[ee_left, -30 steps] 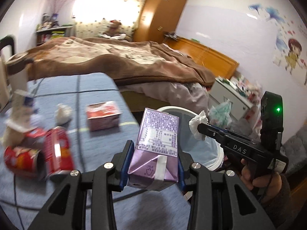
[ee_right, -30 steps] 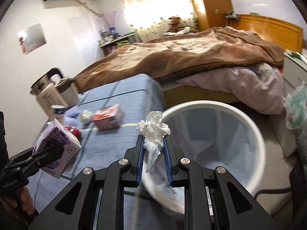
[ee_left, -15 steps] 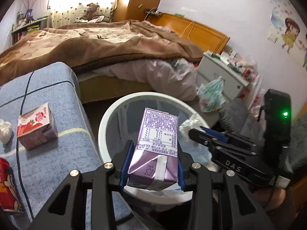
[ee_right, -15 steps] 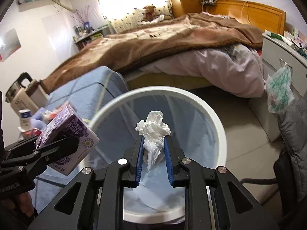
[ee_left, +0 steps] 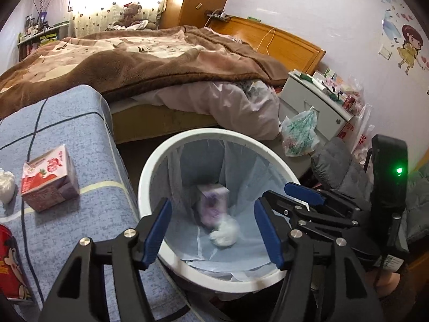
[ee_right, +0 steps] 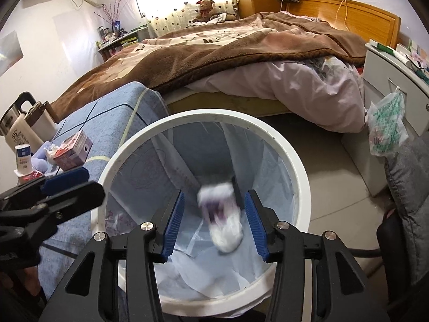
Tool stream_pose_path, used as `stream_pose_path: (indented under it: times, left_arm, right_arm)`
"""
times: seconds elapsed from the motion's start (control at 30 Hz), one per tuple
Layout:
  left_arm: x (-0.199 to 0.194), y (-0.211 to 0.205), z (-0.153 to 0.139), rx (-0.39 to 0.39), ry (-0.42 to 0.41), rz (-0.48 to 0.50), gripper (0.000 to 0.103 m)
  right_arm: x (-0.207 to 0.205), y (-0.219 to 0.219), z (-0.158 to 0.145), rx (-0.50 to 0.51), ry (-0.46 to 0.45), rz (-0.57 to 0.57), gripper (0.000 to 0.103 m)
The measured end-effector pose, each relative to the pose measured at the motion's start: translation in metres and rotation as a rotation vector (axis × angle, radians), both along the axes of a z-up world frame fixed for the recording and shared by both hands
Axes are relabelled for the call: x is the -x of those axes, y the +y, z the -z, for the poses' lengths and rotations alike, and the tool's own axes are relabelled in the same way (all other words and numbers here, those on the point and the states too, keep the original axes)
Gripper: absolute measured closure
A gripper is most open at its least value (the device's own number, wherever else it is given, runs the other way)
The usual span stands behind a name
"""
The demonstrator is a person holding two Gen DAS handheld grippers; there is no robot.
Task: Collect trash
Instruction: 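Carry both items over the bin and open both tools to drop them, then move both tools back toward the red cans on the table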
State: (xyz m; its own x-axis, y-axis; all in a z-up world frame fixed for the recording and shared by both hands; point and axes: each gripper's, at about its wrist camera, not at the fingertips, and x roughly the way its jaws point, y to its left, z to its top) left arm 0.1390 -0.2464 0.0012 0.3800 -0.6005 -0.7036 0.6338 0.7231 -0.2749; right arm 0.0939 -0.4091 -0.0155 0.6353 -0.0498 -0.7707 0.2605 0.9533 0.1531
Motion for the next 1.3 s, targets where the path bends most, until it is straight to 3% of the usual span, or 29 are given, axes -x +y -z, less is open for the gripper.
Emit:
stream_pose_path:
  times: [0.3,0.73,1.07,1.23,1.3]
  left_arm:
    - [0.009,0.053,-0.018,0.046,-0.038,-0.083,0.036]
    - [0.022,0.159,-0.029,0.048,-0.117,-0.281,0.035]
    - [0.025,0.248,-0.015,0.022,-0.119,-0.475,0.031]
    - [0.026,0.27,-0.005,-0.045,-0.134,-0.523,0.031]
    - [0.021,0.277,0.002,-0.05,-0.102,-0.522,0.031]
  right_arm:
    - [0.01,0.025,-0.023,0.028,-0.066,-0.018,0.055]
    - [0.011,0.103,-0.046,0.013,-0.153,-0.154,0.055]
    - [-0.001,0.164,-0.04,-0.022,-0.148,-0.273,0.055]
    - [-0.013,0.194,-0.033,-0.043,-0.132,-0.331,0.055]
    - [-0.019,0.205,-0.03,-0.045,-0.126,-0.351,0.055]
